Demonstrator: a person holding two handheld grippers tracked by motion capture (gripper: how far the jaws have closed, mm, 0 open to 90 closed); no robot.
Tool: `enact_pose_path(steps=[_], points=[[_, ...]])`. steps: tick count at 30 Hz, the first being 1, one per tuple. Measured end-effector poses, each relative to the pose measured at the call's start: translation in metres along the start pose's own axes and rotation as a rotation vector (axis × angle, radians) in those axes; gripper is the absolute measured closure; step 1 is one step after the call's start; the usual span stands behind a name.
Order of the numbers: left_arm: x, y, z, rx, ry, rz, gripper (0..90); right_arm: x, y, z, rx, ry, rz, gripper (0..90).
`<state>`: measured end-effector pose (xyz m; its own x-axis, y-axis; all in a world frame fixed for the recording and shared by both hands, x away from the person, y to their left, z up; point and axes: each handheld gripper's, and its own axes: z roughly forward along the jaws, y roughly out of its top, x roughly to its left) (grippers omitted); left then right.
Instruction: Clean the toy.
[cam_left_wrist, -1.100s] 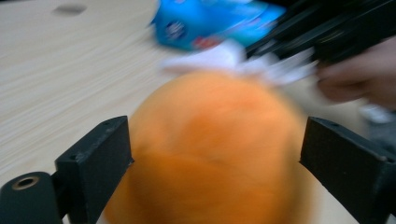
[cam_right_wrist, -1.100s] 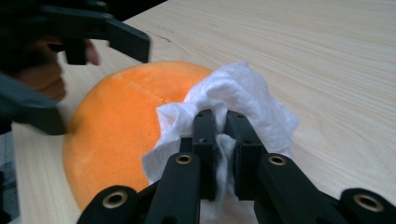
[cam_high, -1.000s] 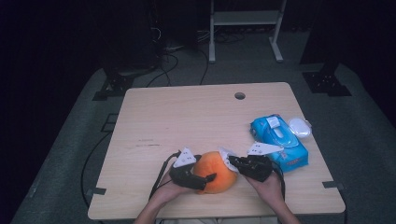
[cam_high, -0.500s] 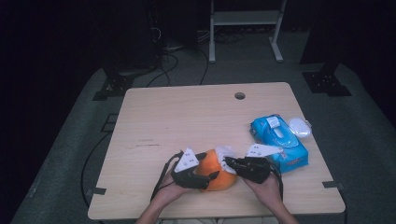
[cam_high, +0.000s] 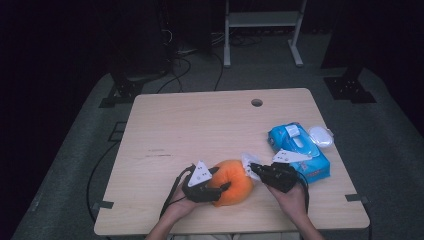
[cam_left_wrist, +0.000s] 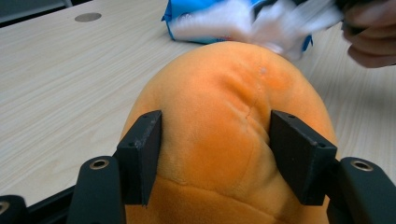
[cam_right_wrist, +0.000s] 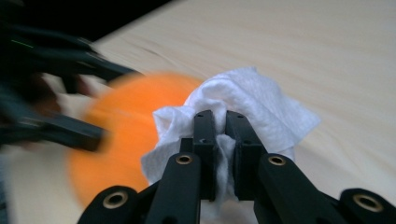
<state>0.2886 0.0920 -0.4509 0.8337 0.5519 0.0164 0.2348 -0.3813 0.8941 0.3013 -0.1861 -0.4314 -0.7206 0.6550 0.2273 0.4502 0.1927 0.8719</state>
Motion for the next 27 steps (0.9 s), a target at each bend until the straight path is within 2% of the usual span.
enact_pose_path(steps=[2,3,5,6,8,11,13,15,17,19,20,21,23,24,26,27], points=[[-0.001,0.001,0.0,0.001,0.0,0.006,36.8,0.008,0.003,0.001,0.009,0.006,-0.038,82.1],[-0.002,0.001,0.0,-0.001,-0.002,0.006,36.8,0.006,-0.001,0.004,0.021,-0.002,-0.036,82.1],[-0.004,0.001,0.001,-0.001,0.002,0.012,36.7,-0.004,-0.009,0.007,0.033,-0.001,0.018,82.0],[-0.005,0.001,0.001,-0.001,0.004,0.017,36.7,-0.009,-0.013,0.009,0.047,-0.024,0.029,82.0],[-0.004,0.001,0.001,-0.002,0.005,0.019,36.7,-0.015,-0.016,0.008,0.054,-0.034,0.067,82.0],[-0.002,0.0,0.0,-0.006,-0.001,0.009,36.7,-0.005,-0.006,0.002,0.041,-0.049,0.017,82.0],[-0.002,-0.001,0.001,-0.009,-0.001,0.008,36.6,0.0,-0.001,0.0,0.013,-0.016,0.004,82.0],[-0.003,0.0,0.001,-0.009,0.0,0.021,36.5,0.0,-0.004,0.004,0.031,-0.02,-0.002,82.0],[-0.004,0.001,0.001,-0.014,-0.005,0.028,35.6,-0.011,-0.012,0.008,0.044,-0.014,0.049,82.0],[-0.004,0.002,0.001,-0.017,-0.01,0.041,34.5,-0.019,-0.016,0.008,0.062,-0.044,0.08,81.9],[-0.004,0.001,0.001,-0.016,-0.009,0.041,34.4,-0.019,-0.014,0.006,0.058,-0.049,0.077,81.9],[-0.004,0.001,0.001,-0.019,-0.013,0.038,34.4,-0.016,-0.011,0.003,0.047,-0.051,0.066,81.9],[-0.005,0.001,0.002,-0.024,-0.015,0.044,34.5,-0.003,0.0,-0.003,0.003,-0.016,0.029,81.9],[-0.005,0.001,0.002,-0.023,-0.016,0.047,34.5,0.008,0.006,-0.003,-0.008,0.002,-0.015,81.8],[-0.008,0.002,0.003,-0.028,-0.013,0.053,34.4,0.022,0.01,0.002,0.017,0.003,-0.081,81.8],[-0.007,0.002,0.002,-0.019,-0.015,0.063,34.0,0.023,0.008,0.006,0.032,-0.002,-0.097,81.9]])
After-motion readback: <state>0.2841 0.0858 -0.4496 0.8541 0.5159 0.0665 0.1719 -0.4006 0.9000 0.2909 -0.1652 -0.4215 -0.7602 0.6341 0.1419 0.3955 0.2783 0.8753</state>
